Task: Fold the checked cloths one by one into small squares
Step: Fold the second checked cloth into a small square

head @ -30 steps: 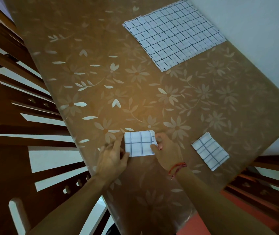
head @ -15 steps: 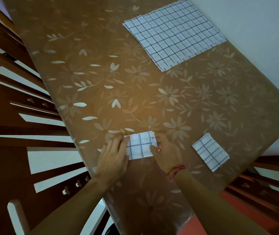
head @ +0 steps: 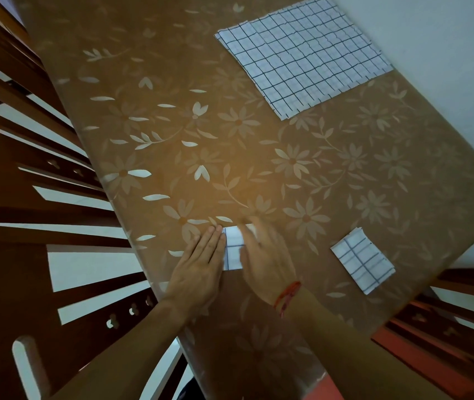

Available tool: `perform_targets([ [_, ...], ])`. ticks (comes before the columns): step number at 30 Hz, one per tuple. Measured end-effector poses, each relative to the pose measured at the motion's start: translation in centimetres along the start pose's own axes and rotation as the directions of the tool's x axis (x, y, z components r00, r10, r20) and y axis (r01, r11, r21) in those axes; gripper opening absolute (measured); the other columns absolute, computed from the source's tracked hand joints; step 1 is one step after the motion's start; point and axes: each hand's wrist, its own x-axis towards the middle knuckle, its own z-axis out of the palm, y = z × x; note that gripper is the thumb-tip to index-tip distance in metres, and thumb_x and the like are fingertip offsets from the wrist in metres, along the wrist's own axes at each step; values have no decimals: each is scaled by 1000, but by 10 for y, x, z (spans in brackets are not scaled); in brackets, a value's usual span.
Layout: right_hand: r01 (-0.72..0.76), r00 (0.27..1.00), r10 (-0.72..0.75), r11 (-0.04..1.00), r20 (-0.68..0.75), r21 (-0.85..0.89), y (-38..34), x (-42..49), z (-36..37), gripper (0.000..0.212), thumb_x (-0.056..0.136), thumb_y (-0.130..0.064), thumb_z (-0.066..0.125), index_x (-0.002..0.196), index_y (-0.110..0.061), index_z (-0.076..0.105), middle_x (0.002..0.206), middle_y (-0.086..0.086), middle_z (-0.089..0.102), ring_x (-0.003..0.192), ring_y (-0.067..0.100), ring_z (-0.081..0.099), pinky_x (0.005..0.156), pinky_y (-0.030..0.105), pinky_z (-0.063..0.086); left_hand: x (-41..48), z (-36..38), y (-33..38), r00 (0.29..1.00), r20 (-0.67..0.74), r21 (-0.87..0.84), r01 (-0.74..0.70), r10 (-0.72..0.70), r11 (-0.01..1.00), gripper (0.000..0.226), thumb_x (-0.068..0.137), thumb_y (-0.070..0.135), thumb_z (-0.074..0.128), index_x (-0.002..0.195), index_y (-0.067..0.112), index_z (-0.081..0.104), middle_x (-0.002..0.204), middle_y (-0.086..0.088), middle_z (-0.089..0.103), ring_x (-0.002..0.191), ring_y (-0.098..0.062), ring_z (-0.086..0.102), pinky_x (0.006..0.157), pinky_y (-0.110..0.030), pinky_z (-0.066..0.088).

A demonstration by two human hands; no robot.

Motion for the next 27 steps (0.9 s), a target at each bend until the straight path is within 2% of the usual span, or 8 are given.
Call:
perform_targets([
  [2, 155, 984, -154, 988, 85, -11, -10, 0, 15, 53, 90, -14, 36, 142, -5, 41, 152, 13, 34, 140, 26, 32, 114, 41, 31, -1, 2, 0, 1000, -15, -2, -12, 12, 1000, 56, 93, 17, 31, 144, -4, 37, 153, -18, 33, 145, -29, 25, 116, -44, 17],
  [3, 186, 976, -183, 982, 118, -16, -13, -2, 22, 56, 92, -16, 30, 146, -2, 35, 156, 14, 28, 146, 25, 23, 117, 41, 26, -2, 3, 1, 1000, -19, -3, -12, 12, 1000, 56, 94, 18, 32, 145, -4, 35, 154, -18, 32, 146, -29, 23, 116, -44, 18],
  [7, 157, 974, -143, 985, 177, -67, -10, -5, 41, 57, 97, -21, 20, 151, -3, 19, 160, 13, 16, 149, 21, 9, 119, 41, 21, -4, 7, 2, 1000, -12, 9, 7, -7, 1000, 57, 96, 20, 30, 147, -3, 30, 156, -17, 26, 148, -27, 16, 117, -45, 17],
  [10, 171, 970, -148, 979, 192, -112, -9, -5, 43, 56, 100, -22, 21, 152, -3, 15, 160, 14, 13, 149, 22, 5, 120, 41, 18, -3, 9, 1, 1000, -14, 19, 16, -16, 1000, 55, 98, 21, 26, 148, -2, 29, 157, -16, 25, 148, -26, 16, 117, -45, 17],
  [14, 172, 966, -136, 973, 222, -152, -2, -5, 41, 57, 102, -30, 20, 151, -2, 17, 160, 14, 14, 149, 24, 8, 120, 42, 17, -2, 10, 1, 1000, -2, 9, 30, -30, 1000, 55, 101, 23, 12, 149, 1, 27, 158, -15, 23, 149, -24, 14, 118, -44, 18],
  [23, 137, 953, -75, 970, 293, -200, 55, -22, 14, 60, 102, -36, 25, 152, -2, 17, 161, 12, 11, 149, 22, 6, 119, 44, 21, -2, 10, -2, 1000, 16, 20, 10, -11, 1000, 58, 94, 18, 29, 149, -2, 26, 157, -19, 22, 147, -29, 16, 116, -45, 18],
  [27, 135, 950, -67, 969, 304, -206, 53, -22, 13, 61, 102, -37, 29, 151, -2, 19, 160, 13, 13, 149, 23, 7, 119, 43, 20, -2, 7, -2, 999, 41, 31, 7, -8, 1000, 59, 94, 18, 36, 149, -1, 27, 157, -19, 24, 147, -29, 18, 116, -44, 17],
])
